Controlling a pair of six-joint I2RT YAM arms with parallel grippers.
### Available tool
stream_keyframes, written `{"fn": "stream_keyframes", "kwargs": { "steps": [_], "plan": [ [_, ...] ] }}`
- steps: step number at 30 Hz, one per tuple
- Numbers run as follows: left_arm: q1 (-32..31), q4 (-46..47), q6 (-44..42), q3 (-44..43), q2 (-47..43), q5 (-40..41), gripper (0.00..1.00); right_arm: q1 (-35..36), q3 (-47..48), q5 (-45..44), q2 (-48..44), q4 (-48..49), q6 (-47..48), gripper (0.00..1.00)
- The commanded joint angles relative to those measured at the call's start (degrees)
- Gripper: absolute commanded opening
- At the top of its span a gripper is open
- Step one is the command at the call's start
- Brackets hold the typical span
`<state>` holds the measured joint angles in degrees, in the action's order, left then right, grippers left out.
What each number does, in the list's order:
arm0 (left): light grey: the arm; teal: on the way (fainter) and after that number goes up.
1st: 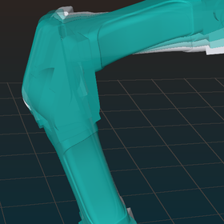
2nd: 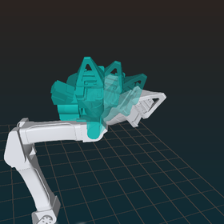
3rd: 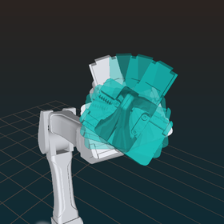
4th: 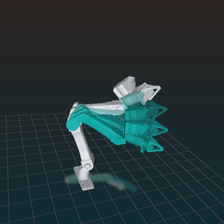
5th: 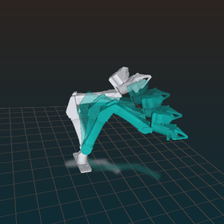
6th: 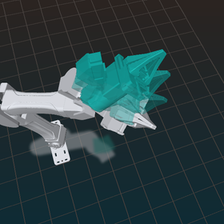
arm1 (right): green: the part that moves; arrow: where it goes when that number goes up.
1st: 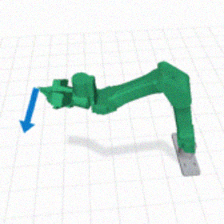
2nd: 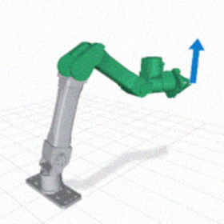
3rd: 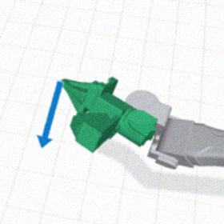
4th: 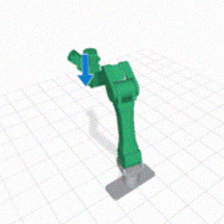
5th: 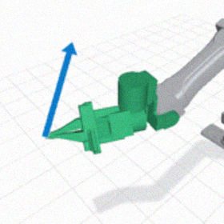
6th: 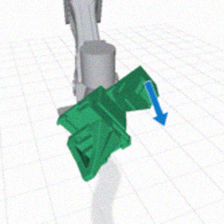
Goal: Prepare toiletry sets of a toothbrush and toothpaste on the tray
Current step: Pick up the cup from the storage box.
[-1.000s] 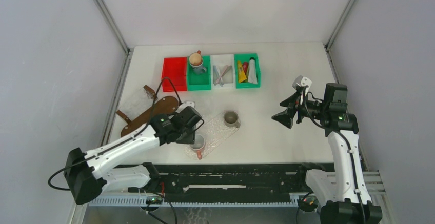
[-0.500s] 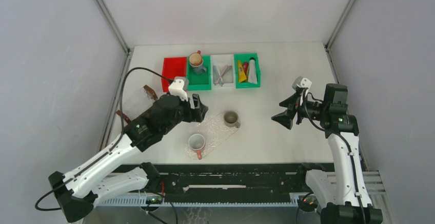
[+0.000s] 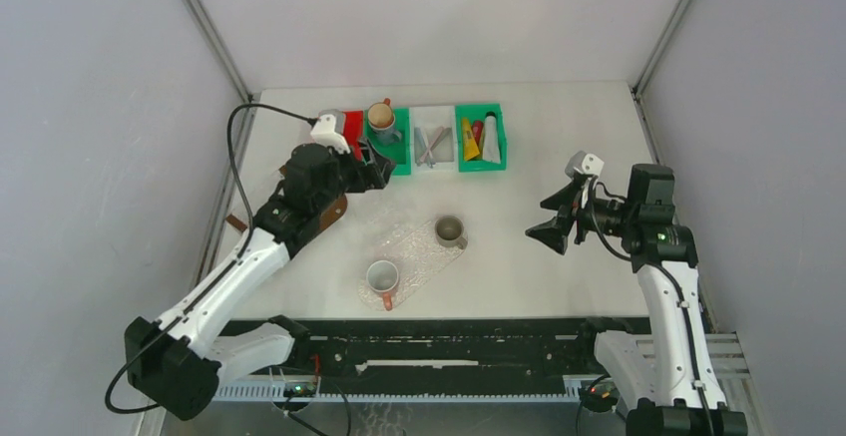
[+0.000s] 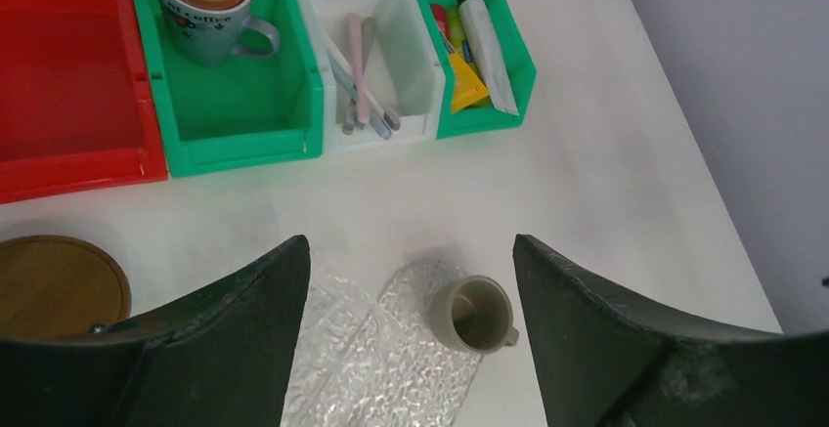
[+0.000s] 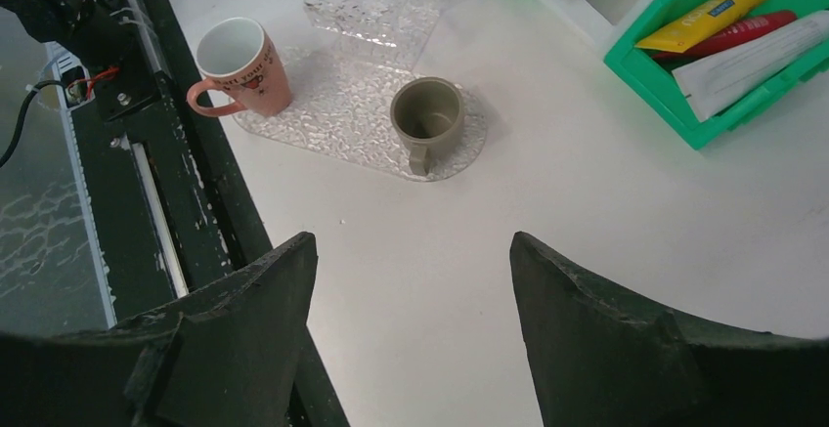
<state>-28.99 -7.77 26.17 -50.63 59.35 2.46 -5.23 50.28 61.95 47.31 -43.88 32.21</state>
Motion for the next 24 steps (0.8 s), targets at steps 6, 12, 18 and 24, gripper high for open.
{"fn": "stream_keyframes", "kwargs": {
  "steps": [6,12,18,24],
  "plan": [
    [8.8,8.9,3.5,-10.7,10.7,-6.2,0.78,3.4,-0.4,0.4,1.5,4.1,-0.6,0.8],
    [12.5,9.4,1.5,-17.3,20.9,-5.0,0.76,10.6,6.8,-5.0,5.7,6.4,-0.6,0.82],
    [14.2,5.5,-4.6,-27.5,30.9,1.2,0.75,14.3,16.9,-7.5,13.7,10.2,-4.6,0.82],
    [14.4,-3.1,-12.3,-40.8,42.1,11.5,0.75,12.5,15.0,-5.2,16.3,11.5,-5.6,0.83]
  ]
}}
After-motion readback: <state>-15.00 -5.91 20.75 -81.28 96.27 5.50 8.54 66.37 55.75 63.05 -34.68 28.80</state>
